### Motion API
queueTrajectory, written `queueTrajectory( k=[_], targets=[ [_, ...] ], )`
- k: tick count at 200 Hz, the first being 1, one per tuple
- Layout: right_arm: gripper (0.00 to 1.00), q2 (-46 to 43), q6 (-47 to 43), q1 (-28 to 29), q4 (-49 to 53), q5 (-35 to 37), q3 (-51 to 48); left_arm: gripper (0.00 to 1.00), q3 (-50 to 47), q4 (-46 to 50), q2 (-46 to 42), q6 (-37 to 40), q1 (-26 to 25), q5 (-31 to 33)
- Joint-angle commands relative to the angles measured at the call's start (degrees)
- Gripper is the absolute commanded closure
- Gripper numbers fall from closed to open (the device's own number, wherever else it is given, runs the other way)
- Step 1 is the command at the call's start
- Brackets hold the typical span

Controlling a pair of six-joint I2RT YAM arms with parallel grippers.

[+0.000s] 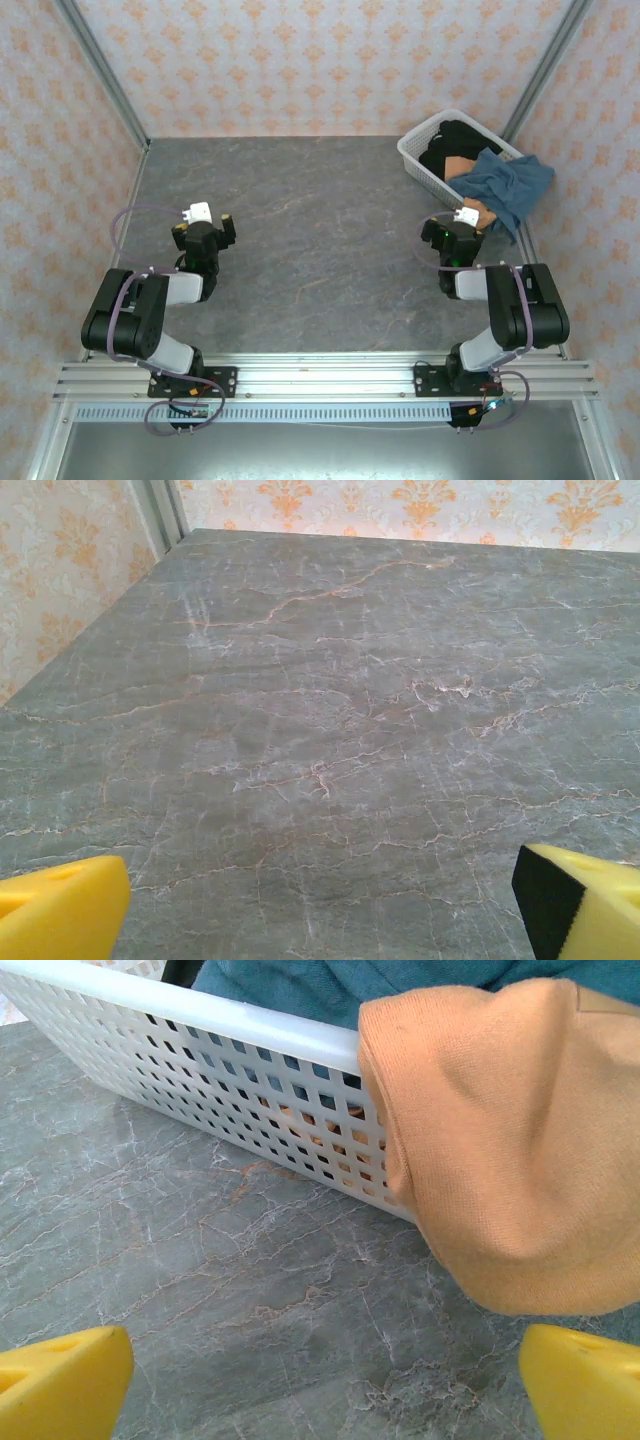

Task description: Fold and stack the t-shirts

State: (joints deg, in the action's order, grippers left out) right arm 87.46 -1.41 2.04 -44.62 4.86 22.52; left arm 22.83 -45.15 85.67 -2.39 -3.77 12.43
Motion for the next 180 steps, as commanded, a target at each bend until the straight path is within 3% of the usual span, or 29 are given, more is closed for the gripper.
queueTrajectory(
  k=[1,116,127,150,167,180],
  targets=[
    [0.01,-0.36,-0.54,-0.29,-0.40,-0.34,1.16,0.00,0.74,1.02,-0.04,1.38,0.08,0.23],
    [0.01,-2.77,-2.04,0.19,-0.38,-2.36,0.40,0.00,1.16,2.88,-1.72,1.91,0.17,-1.87],
    [0.01,-7.37,-3.45,2.83,5.32,2.64,1.68,0.00,2.03,7.39,-5.44,3.19,-0.90,-1.14],
    [0.01,-19.24,-2.77,7.49,17.13,11.08,6.58,0.00,0.48,9.08,-15.54,4.51,-6.02,10.62],
    [0.01,-26.11,3.67,9.41,32.18,15.72,18.15,0.00,3.48,10.22,-21.92,6.19,-8.19,11.52],
    [0.01,-24.87,12.50,8.62,48.93,15.04,30.95,0.00,14.36,25.38,-23.55,-2.69,-8.25,17.14]
  ],
)
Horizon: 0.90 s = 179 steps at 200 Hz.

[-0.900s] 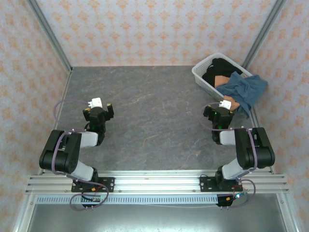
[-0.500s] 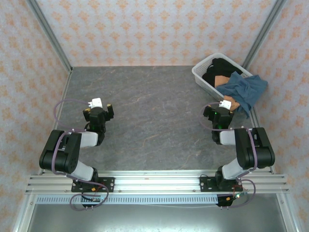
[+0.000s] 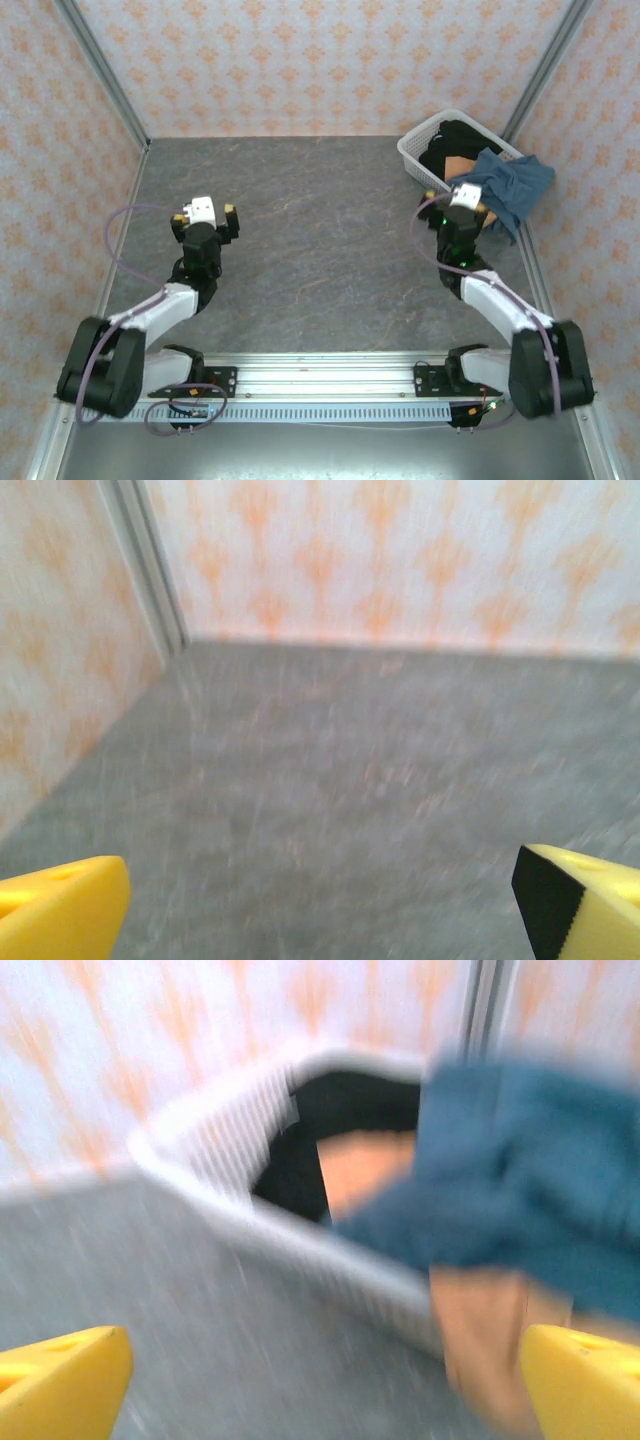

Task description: Fold and stack the t-shirts

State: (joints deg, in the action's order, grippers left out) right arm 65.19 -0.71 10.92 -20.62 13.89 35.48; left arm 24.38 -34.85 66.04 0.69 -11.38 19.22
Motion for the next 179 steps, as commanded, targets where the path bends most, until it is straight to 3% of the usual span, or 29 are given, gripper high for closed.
queueTrajectory(
  k=[1,12,20,27,33,47,60,80,102,152,162,179],
  targets=[
    [0.01,-2.34,12.36,-0.40,26.29,5.47,19.03,0.00,13.86,16.97,-3.82,-7.23,-0.52,10.94],
    [0.01,0.67,20.07,-0.80,39.51,5.24,28.91,0.00,30.27,46.50,-0.72,-24.25,2.30,12.32],
    [0.01,2.99,23.72,-1.95,42.30,6.48,32.84,0.00,42.28,66.27,3.48,-36.78,4.68,11.86],
    [0.01,5.21,24.52,-4.81,43.28,2.39,35.53,0.00,49.04,73.70,7.61,-42.83,5.93,11.38],
    [0.01,6.71,25.87,-7.57,43.95,-1.21,37.66,0.00,53.34,75.86,11.29,-42.90,7.71,4.73],
    [0.01,10.68,29.49,-11.95,47.30,-3.17,42.94,0.00,60.12,76.12,17.02,-43.22,8.91,-8.13],
    [0.01,15.68,30.81,-15.48,52.03,-4.28,49.15,0.00,61.14,69.44,18.54,-42.16,6.81,-17.28],
    [0.01,24.34,30.49,-19.66,59.93,-6.01,58.48,0.00,61.83,62.08,19.69,-41.16,1.71,-26.64],
    [0.01,34.33,29.92,-23.66,65.23,-11.76,65.52,0.09,62.90,59.12,22.35,-42.24,-3.23,-35.69],
    [0.11,53.34,29.85,-24.91,76.10,-19.77,80.80,0.20,62.05,60.00,23.38,-41.39,-12.53,-39.87],
    [0.17,54.98,30.73,-24.96,75.80,-20.75,81.23,0.25,61.35,60.25,22.94,-41.46,-13.17,-39.61],
    [0.39,56.11,32.40,-25.04,74.63,-21.51,81.36,0.32,60.44,60.88,21.75,-41.35,-13.32,-38.89]
  ],
)
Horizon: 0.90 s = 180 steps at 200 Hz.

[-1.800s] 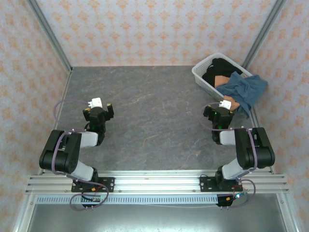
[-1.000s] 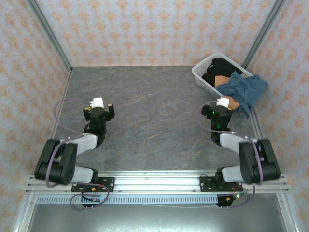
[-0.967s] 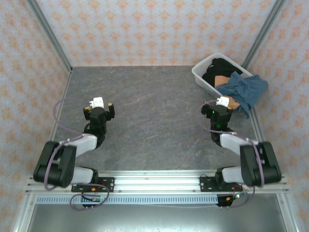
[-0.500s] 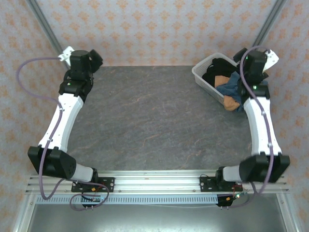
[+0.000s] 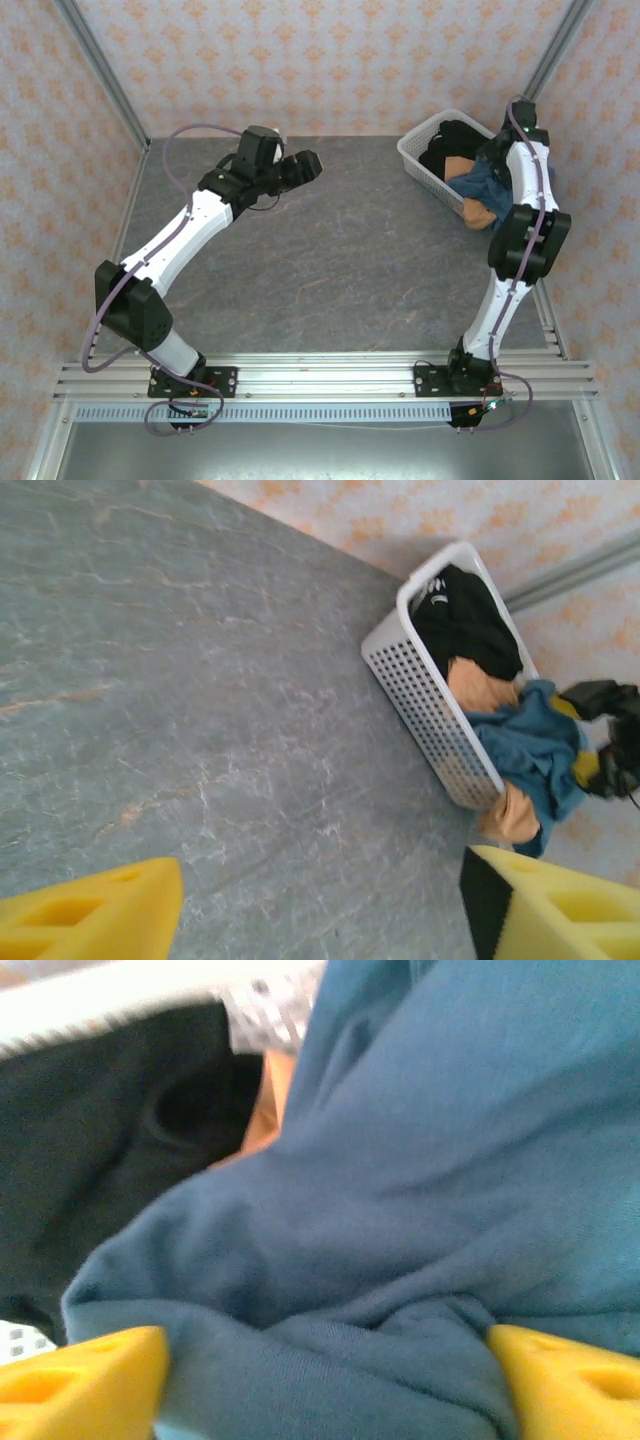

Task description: Fold and stack the t-shirts

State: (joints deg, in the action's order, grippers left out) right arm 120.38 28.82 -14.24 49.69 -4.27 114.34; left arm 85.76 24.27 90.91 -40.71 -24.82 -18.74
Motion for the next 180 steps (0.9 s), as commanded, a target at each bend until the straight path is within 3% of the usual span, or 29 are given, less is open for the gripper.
queueTrajectory(
  k=[1,23,35,68,99,152,180],
  targets=[
    [0.41,0.92,2.98,0.15,4.21,-3.36,2.48,0.32,-0.98,1.88,-3.29,0.08,0.12,-0.89],
    [0.85,-1.44,4.70,0.35,0.65,-2.18,0.55,0.42,-0.02,4.62,-4.21,2.10,0.17,0.74],
    [1.00,-4.73,4.62,1.12,-2.15,1.23,-1.55,0.45,0.75,5.89,-4.34,2.96,0.21,1.34],
    [1.00,-16.21,2.79,4.36,-10.57,10.03,-7.55,0.50,0.97,6.59,-4.45,3.19,0.27,2.24],
    [1.00,-23.75,-1.43,9.74,-15.15,16.90,-6.70,0.51,1.29,7.04,-3.44,2.96,0.30,3.58],
    [1.00,-28.34,-10.89,22.45,-17.18,24.47,8.67,0.51,4.61,12.36,-2.50,3.61,0.65,10.48],
    [1.00,-26.89,-15.09,32.33,-17.14,25.19,17.32,0.48,5.89,17.12,-4.10,3.29,1.54,18.48]
  ],
)
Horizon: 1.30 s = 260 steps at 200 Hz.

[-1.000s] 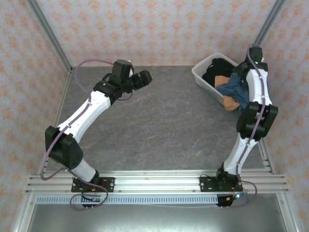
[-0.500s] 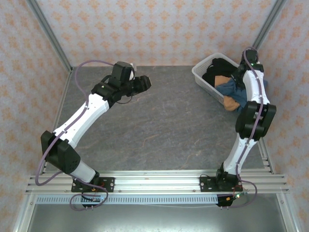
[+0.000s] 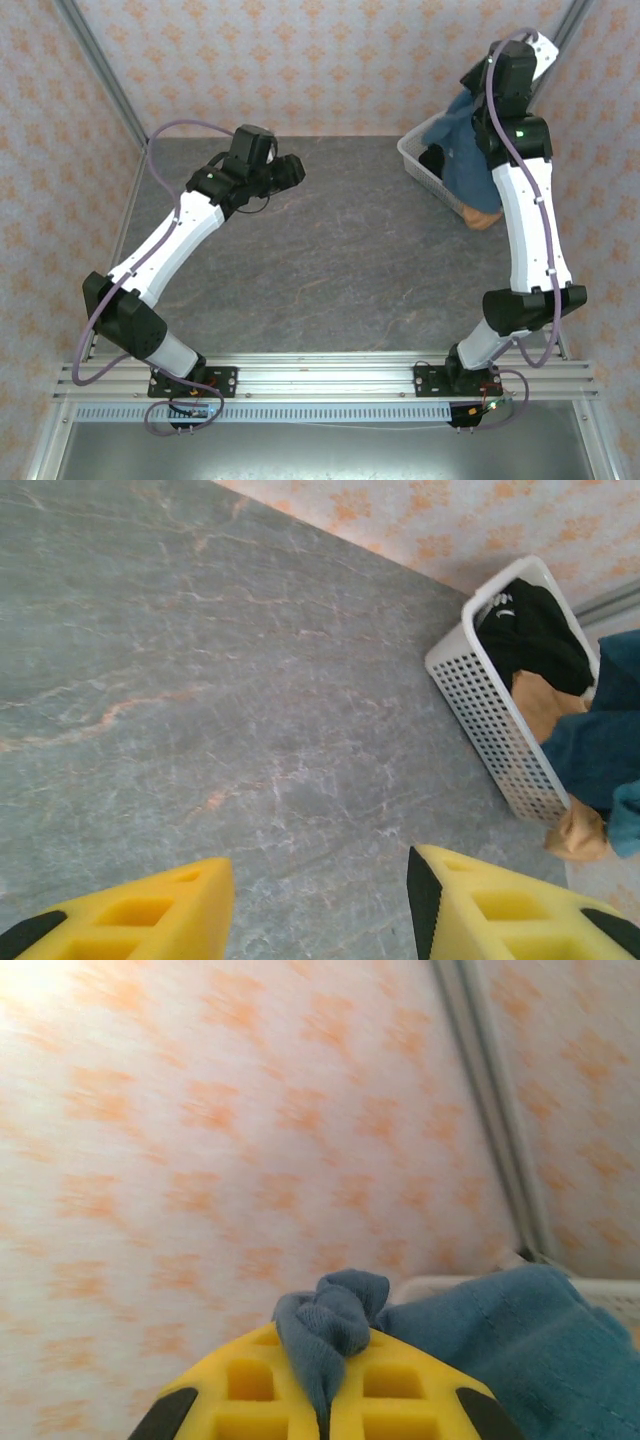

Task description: Fold and stack the t-shirts

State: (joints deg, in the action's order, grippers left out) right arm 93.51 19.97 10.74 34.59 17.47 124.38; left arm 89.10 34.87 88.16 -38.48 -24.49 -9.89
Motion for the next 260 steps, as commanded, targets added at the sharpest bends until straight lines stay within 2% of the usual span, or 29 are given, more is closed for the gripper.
queueTrajectory(
  k=[1,37,60,75,81,89,105,122,147,163,187,205,216,260],
  targets=[
    [1.00,0.03,-6.38,7.75,-2.01,3.40,7.60,0.48,2.56,6.79,-1.47,1.05,1.30,10.07],
    [1.00,5.09,-6.88,23.43,0.15,3.71,13.29,0.47,2.70,14.66,-6.69,-1.36,5.44,22.51],
    [1.00,9.95,-1.22,30.65,2.82,1.46,12.05,0.41,1.81,17.63,-10.11,-1.36,8.89,24.88],
    [1.00,14.16,4.55,32.87,4.18,-3.06,10.07,0.36,0.81,19.49,-11.80,-1.07,10.91,25.77],
    [0.97,16.30,7.91,32.94,5.67,-6.20,10.03,0.34,0.24,20.27,-12.53,-1.15,11.59,26.11],
    [0.79,19.51,10.64,32.94,7.13,-11.34,9.84,0.33,-0.67,21.03,-13.43,-1.16,12.49,25.85],
    [0.67,23.52,12.69,32.94,12.00,-14.13,11.21,0.33,-3.39,21.54,-14.86,-1.33,14.05,23.07],
    [0.66,22.97,13.34,32.31,12.95,-13.80,6.59,0.32,-6.15,22.55,-15.17,-1.25,14.65,19.36],
    [0.67,16.72,15.44,29.68,4.64,-17.40,-8.81,0.32,-10.78,23.96,-14.25,-2.48,14.72,13.28],
    [0.70,13.69,18.04,27.27,0.71,-20.23,-18.01,0.30,-14.84,22.48,-13.43,-5.40,14.65,7.48],
    [0.70,13.81,19.76,24.52,-2.10,-24.52,-25.80,0.26,-23.37,16.03,-11.57,-13.90,14.71,-1.64],
    [0.61,17.69,18.92,22.92,-2.50,-29.20,-25.66,0.23,-28.17,8.64,-9.56,-19.54,14.65,-6.53],
    [0.58,21.03,18.71,22.04,-1.59,-31.77,-23.22,0.22,-28.93,4.91,-7.91,-20.56,14.28,-7.35],
    [0.49,36.90,20.48,20.57,1.16,-39.30,-8.95,0.22,-23.94,4.70,5.38,-18.91,9.39,-7.18]
  ],
)
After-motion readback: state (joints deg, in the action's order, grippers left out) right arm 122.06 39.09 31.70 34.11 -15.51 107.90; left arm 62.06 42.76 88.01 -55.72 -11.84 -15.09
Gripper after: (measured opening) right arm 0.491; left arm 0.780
